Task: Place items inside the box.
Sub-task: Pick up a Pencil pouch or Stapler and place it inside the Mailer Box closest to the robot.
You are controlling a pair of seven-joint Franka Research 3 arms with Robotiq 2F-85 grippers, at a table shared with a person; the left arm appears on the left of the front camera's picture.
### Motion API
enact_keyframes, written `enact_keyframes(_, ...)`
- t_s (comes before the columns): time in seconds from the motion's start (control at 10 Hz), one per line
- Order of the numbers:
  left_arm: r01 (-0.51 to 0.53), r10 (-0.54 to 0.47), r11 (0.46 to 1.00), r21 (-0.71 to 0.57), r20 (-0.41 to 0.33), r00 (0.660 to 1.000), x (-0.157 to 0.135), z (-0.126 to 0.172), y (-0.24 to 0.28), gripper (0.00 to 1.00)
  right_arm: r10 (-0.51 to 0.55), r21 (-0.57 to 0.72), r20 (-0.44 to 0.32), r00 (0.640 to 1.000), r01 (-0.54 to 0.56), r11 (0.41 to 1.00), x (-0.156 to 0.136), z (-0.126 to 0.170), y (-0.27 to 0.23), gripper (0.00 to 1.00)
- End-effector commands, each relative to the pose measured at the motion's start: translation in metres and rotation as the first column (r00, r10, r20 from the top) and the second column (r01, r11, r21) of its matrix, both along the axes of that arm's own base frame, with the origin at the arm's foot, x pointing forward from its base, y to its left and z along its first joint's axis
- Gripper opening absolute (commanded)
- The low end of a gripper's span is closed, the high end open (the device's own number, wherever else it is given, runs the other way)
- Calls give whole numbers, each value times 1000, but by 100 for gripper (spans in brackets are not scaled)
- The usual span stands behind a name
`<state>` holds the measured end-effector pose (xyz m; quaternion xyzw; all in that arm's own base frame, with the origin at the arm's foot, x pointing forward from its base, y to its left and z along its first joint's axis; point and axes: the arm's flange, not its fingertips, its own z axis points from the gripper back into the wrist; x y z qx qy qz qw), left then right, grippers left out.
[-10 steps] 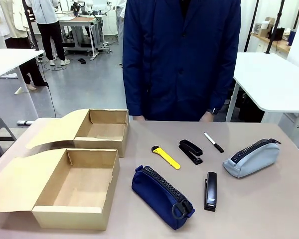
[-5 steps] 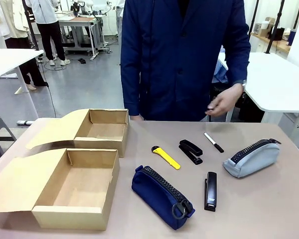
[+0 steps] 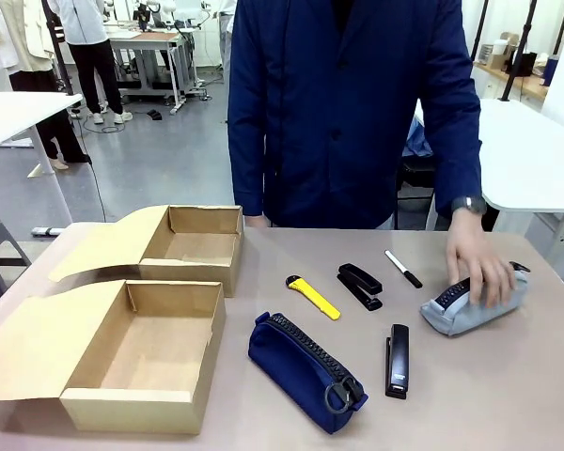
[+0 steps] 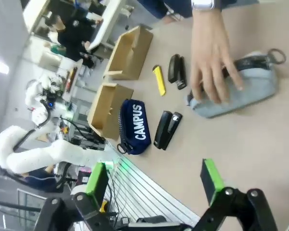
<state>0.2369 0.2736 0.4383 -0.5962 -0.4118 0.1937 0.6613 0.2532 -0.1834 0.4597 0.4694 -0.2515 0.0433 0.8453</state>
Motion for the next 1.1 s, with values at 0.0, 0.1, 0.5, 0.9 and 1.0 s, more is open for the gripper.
enact_keyframes(0.0,-7,7,1000,0,38,999,1,1,0,100,-63,85,68,996,57,995,-45,-29,-57,100)
enact_keyframes(0.1,-7,7,1000,0,38,999,1,1,0,100,-113,255,92,989,86,963,-57,-52,-91,100)
enact_keyframes(0.5,-7,7,1000,0,38,999,1,1,0,100,-206,371,8,978,189,909,-61,-91,-110,100)
enact_keyframes(0.9,-7,7,1000,0,38,999,1,1,0,100,-172,338,-32,985,172,925,-46,-65,-83,100)
enact_keyframes(1.0,-7,7,1000,0,38,999,1,1,0,100,-144,285,-26,989,146,948,-44,-52,-64,100)
